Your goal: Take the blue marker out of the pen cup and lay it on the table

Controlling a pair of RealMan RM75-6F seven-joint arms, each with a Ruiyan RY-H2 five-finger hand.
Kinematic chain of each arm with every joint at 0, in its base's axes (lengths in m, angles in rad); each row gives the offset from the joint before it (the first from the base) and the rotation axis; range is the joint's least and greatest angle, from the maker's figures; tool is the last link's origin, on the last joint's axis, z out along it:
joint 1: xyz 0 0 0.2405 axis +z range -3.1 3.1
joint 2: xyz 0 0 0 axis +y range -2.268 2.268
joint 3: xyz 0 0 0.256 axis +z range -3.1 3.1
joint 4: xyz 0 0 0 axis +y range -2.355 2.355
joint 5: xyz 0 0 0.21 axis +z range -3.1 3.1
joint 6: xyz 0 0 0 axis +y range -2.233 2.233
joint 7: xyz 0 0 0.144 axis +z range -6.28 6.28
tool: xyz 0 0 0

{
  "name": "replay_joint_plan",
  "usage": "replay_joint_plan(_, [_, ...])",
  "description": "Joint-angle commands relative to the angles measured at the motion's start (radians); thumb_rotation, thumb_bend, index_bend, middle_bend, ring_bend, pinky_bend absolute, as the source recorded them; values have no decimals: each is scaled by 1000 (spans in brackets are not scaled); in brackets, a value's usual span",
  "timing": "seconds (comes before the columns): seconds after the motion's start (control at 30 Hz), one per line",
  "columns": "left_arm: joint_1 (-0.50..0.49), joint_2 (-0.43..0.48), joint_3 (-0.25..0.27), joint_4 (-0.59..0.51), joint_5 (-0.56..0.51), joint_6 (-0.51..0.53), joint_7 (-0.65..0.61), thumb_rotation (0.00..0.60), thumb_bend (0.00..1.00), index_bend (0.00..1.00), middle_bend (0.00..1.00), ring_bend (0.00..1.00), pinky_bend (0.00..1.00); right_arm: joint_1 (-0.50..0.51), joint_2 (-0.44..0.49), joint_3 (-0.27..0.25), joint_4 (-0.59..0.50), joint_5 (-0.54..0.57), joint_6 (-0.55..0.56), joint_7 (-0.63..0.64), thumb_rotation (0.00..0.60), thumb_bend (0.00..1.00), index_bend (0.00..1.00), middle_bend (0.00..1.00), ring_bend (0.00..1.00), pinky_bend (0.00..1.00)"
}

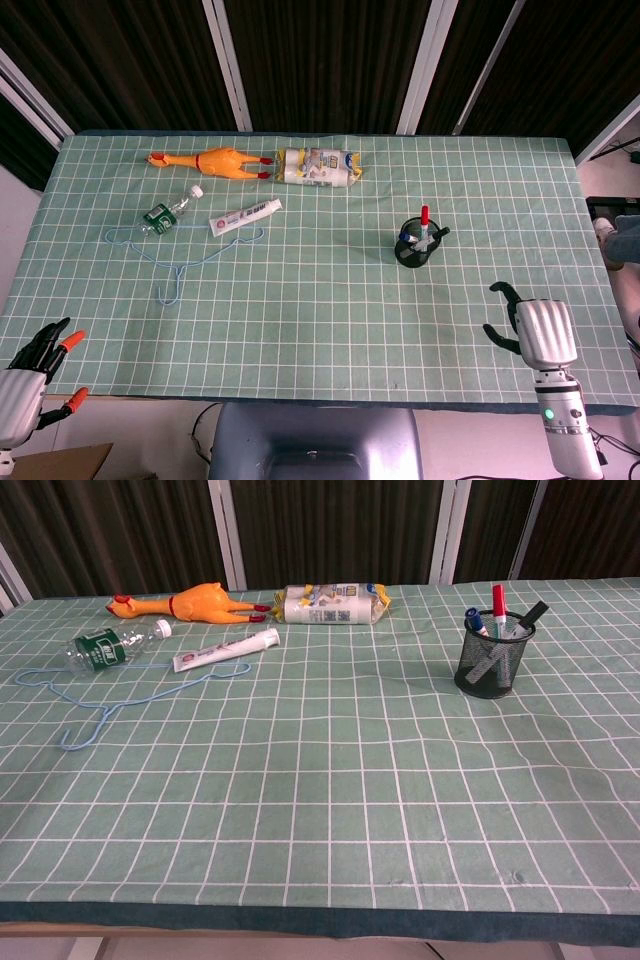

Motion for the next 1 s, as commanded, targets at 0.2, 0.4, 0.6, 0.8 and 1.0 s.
replay_joint_plan(0.2, [6,2,2,-2,4,10,-1,600,248,175,11,0,222,7,-7,3,9,-4,-5,3,600,336,484,1000,1000,1000])
replay_joint_plan(0.4, [4,1,1,5,9,11,-12,600,247,174,11,0,222,39,-10,30,16,8,-36,5,600,337,492,1000,1000,1000])
replay_joint_plan(0.6, [-2,2,3,4,12,0,-11,600,245,175,11,0,222,125,-35,106,54,81,-129,24,600,377,540,1000,1000,1000])
replay_joint_plan(0.8, [1,5,3,5,10,6,-24,600,245,175,11,0,222,239,-76,199,138,225,-265,34,600,480,563,1000,1000,1000])
replay_joint_plan(1.0, [-4,6,4,9,11,-2,-33,600,244,175,11,0,222,333,-143,251,246,336,-356,33,600,501,564,1000,1000,1000])
